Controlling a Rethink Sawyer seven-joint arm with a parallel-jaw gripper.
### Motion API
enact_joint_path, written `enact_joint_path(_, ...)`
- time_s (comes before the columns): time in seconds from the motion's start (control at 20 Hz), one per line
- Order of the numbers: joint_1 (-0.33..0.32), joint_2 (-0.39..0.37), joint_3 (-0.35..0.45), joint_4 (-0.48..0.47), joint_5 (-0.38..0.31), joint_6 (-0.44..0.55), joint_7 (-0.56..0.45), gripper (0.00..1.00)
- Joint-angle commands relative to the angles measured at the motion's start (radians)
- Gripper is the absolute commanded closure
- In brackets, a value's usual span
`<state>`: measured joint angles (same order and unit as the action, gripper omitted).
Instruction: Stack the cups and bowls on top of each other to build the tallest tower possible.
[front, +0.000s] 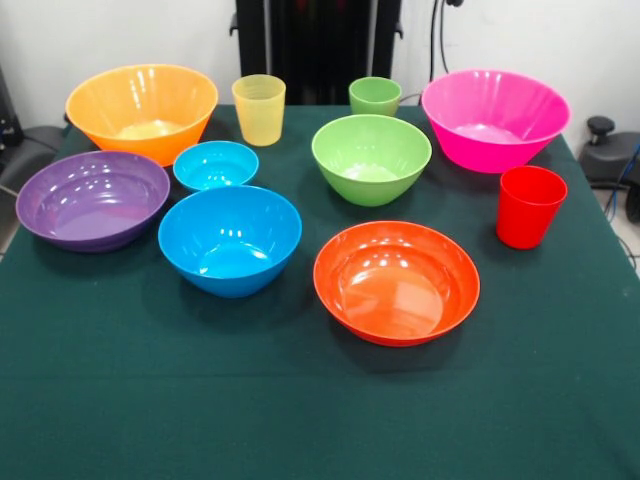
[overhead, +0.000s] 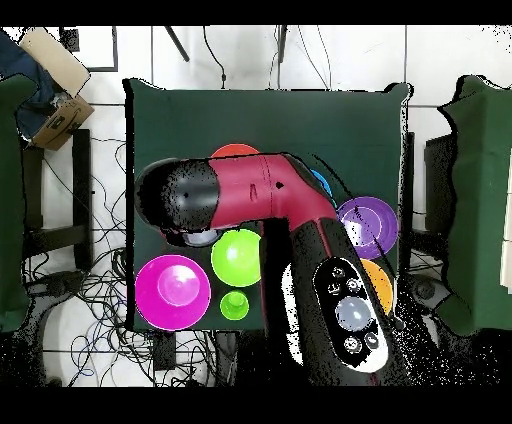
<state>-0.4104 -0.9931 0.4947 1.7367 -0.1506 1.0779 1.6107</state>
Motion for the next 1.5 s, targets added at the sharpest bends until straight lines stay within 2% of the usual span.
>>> enact_joint_path(0.05,0.066,0.105,-0.031,-0.046,-0.038,-0.032,0.139,0.00)
enact_joint_path(0.2,0.172,0.219,-0.110,-0.126,-0.147,-0.162,0.288,0.00)
enact_joint_path(0.3,0.209,0.267,-0.148,-0.169,-0.150,-0.211,0.341,0.00)
enact_joint_path(0.45,0.235,0.321,-0.179,-0.259,-0.113,-0.188,0.369,0.00)
enact_joint_path(0.65,0.260,0.385,-0.205,-0.395,-0.098,-0.089,0.373,0.00)
enact_joint_path(0.8,0.291,0.419,-0.232,-0.451,-0.114,-0.085,0.406,0.00)
enact_joint_path(1.0,0.278,0.409,-0.224,-0.440,-0.088,-0.072,0.384,0.00)
enact_joint_path(1.25,0.221,0.363,-0.184,-0.396,-0.050,-0.071,0.294,0.00)
enact_joint_path(1.5,0.213,0.360,-0.178,-0.413,-0.076,-0.068,0.257,0.00)
